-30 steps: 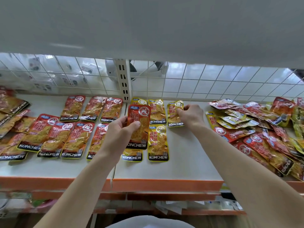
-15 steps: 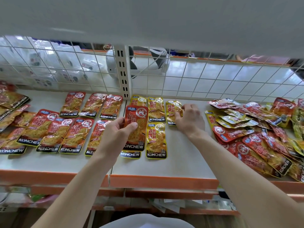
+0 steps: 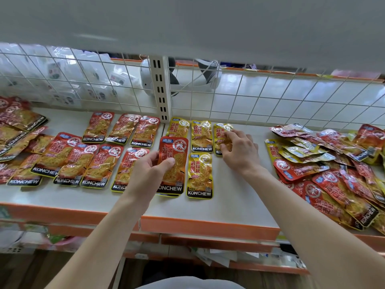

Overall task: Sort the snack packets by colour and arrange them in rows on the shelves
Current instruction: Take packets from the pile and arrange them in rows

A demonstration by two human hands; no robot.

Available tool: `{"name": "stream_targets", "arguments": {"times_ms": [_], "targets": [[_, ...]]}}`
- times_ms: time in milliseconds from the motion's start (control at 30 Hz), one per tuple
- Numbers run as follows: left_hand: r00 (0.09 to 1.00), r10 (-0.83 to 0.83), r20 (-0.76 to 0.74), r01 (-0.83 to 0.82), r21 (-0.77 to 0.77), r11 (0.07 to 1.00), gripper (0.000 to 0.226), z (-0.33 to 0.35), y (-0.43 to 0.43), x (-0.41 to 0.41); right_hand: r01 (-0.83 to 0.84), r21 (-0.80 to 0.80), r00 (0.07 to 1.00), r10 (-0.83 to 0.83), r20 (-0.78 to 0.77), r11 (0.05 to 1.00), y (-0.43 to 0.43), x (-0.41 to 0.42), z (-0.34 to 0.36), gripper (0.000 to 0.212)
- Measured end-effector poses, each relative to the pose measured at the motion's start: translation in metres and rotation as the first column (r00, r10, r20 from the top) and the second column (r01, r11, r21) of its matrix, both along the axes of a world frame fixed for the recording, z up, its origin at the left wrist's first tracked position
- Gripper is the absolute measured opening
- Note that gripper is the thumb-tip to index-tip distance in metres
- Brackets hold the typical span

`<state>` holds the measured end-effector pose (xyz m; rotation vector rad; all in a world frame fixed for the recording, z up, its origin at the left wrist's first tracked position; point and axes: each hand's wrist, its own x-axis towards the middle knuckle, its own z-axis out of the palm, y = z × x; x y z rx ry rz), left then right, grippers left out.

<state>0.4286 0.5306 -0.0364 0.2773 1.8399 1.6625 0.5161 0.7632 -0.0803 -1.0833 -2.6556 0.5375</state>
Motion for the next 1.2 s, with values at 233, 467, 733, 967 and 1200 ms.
{"name": "stream_targets", "arguments": {"times_ms": [233,467,733,967,1200], "targets": [[1.0,0.025,-0.009,-0.025,-0.017,1.0,0.015,0.012,-0.006,0.005,-0.034,-0.013,0.998,0.033,-0.058,0.999,0.001,0.01,0.01,0.049],[0.992,0.101,-0.072,-0.104,-0.042,0.994,0.011,0.027,-0.017,-0.003,-0.084,0.032,0.988,0.088,-0.13,0.996,-0.01,0.024,0.03,0.049],[0.967,0.191,-0.168,-0.204,-0.06,0.977,0.011,0.033,-0.05,-0.008,-0.212,0.078,0.951,0.224,-0.214,0.974,-0.06,0.013,0.041,0.048],[0.943,0.247,-0.221,-0.266,-0.059,0.962,0.011,0.038,-0.094,-0.035,-0.291,0.089,0.919,0.304,-0.252,0.953,-0.117,-0.014,0.052,0.055],[0.958,0.247,-0.148,-0.256,-0.042,0.966,0.007,0.038,-0.161,-0.08,-0.295,0.098,0.931,0.309,-0.196,0.95,-0.191,-0.05,0.058,0.055]]}}
